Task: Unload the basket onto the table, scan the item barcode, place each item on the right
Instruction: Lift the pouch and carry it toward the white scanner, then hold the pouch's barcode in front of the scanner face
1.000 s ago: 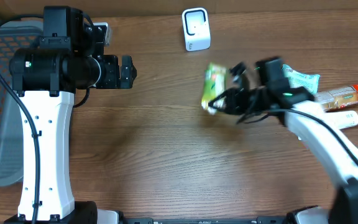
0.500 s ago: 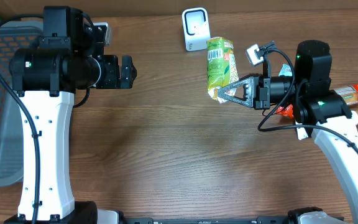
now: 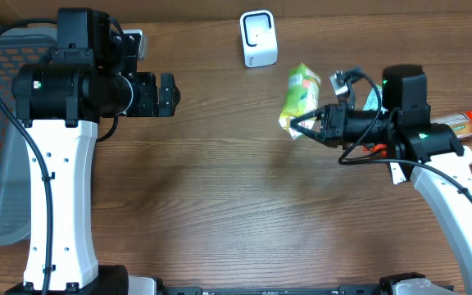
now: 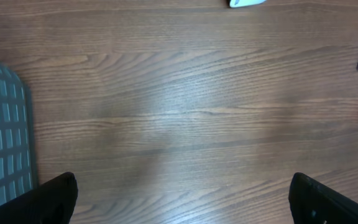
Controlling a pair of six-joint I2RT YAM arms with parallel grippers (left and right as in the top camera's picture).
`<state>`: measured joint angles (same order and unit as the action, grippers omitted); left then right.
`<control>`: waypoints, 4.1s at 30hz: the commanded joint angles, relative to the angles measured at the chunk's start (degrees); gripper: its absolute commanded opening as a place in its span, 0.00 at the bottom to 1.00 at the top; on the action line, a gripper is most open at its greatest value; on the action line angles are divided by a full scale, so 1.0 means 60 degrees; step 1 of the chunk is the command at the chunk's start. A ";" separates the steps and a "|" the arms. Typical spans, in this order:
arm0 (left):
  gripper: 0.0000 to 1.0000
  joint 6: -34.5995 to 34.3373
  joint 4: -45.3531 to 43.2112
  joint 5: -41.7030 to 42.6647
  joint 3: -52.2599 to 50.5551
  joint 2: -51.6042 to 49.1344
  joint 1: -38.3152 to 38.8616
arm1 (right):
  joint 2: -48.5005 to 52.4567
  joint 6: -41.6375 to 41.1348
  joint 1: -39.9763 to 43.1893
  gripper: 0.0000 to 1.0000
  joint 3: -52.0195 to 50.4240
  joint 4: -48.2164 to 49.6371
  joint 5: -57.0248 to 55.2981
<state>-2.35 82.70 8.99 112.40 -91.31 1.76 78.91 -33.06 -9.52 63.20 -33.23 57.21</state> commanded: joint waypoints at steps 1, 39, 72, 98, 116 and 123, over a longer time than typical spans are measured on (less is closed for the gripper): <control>1.00 0.0215 -0.0036 -0.0036 0.0015 0.0004 0.0015 | -0.0168 0.0576 -0.0350 0.04 0.0273 -0.0590 -0.2943; 1.00 0.0215 -0.0036 -0.0033 0.0015 0.0000 0.0025 | 0.8229 1.2320 -0.2637 0.04 0.9147 0.0973 -1.5223; 1.00 0.0215 -0.0036 -0.0036 0.0015 0.0004 0.0022 | 0.9664 1.4014 -0.2914 0.04 0.9147 0.2809 -1.6203; 1.00 0.0215 -0.0036 -0.0036 0.0015 0.0004 0.0022 | 0.9908 1.4018 -0.2827 0.04 0.9063 0.3122 -1.5952; 1.00 0.0215 -0.0036 -0.0036 0.0015 0.0000 0.0022 | 0.9351 1.2939 -0.2860 0.04 0.9096 0.3166 -1.6123; 1.00 0.0215 -0.0033 -0.0036 0.0015 0.0004 0.0022 | 0.6502 0.8714 -0.2801 0.04 0.9096 0.0098 -1.3628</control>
<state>-2.35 82.72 8.80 112.40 -91.31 1.76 132.99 36.58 -26.59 115.70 -31.03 -31.53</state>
